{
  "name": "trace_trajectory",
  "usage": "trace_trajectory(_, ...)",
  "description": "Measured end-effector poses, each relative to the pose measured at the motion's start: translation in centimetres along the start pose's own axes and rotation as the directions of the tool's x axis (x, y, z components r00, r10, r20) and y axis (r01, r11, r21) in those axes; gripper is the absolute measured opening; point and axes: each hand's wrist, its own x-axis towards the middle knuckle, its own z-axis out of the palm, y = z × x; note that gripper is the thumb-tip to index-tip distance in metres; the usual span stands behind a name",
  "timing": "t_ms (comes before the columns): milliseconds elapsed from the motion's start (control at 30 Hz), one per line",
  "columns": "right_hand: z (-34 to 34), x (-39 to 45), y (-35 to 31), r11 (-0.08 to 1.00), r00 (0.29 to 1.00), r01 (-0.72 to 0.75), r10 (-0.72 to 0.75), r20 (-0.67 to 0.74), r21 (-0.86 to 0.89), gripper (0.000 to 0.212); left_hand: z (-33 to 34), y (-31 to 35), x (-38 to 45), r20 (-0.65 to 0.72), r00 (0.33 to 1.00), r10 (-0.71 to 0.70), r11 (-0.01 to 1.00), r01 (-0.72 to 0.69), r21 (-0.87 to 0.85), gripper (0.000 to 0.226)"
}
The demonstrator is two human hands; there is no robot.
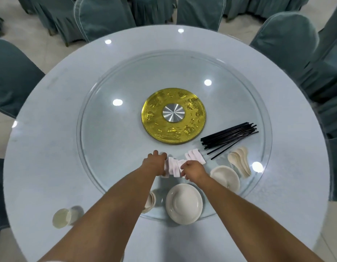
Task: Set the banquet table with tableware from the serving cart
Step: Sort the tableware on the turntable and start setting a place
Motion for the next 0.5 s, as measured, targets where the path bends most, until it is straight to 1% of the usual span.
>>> trace_trajectory(67, 0.1, 0.0, 0.1, 0.999, 1.0, -0.002, 0.002, -0.006, 0.032, 0.023, -0.1, 0.1, 0.3, -0.023, 1.0, -0.018, 1.0, 0.018, -0.007, 0.068)
trace_trajectory(133, 0.1, -0.1, 0.2, 0.999, 1.0, 0.0, 0.0, -0.012, 0.045, 0.023, -0.3, -0.1, 0.4, -0.018, 0.999, -0.041, 0.998, 0.04, -0.045, 0.07)
trace_trajectory(200, 0.0, -0.4, 0.2, 0.999, 1.0, 0.009, -0.008, -0.024, 0.045, 0.023, -0.8, -0.6, 0.3, -0.041, 0.997, -0.067, 0.989, 0.062, -0.132, 0.066)
trace_trajectory(267, -0.1, -0.6, 0.1, 0.999, 0.999, 0.014, -0.013, -0.029, 0.041, 0.024, -1.3, -1.1, -0.1, -0.1, 0.99, -0.102, 0.968, 0.075, -0.24, 0.054)
trace_trajectory(367, -0.1, -1.5, -0.2, 0.999, 0.999, 0.038, -0.037, -0.025, 0.029, 0.026, -2.2, -1.8, -1.5, -0.181, 0.975, -0.126, 0.943, 0.061, -0.328, 0.042)
trace_trajectory(433, 0.0, -2.5, -0.7, 0.998, 0.998, 0.06, -0.059, -0.029, 0.016, 0.023, -2.9, -2.1, -2.8, -0.229, 0.964, -0.132, 0.919, 0.033, -0.394, 0.036)
trace_trajectory(500, 0.3, -3.8, -1.2, 0.997, 0.997, 0.069, -0.068, -0.037, 0.033, 0.02, -3.7, -2.1, -4.4, -0.251, 0.957, -0.148, 0.861, 0.0, -0.508, 0.034)
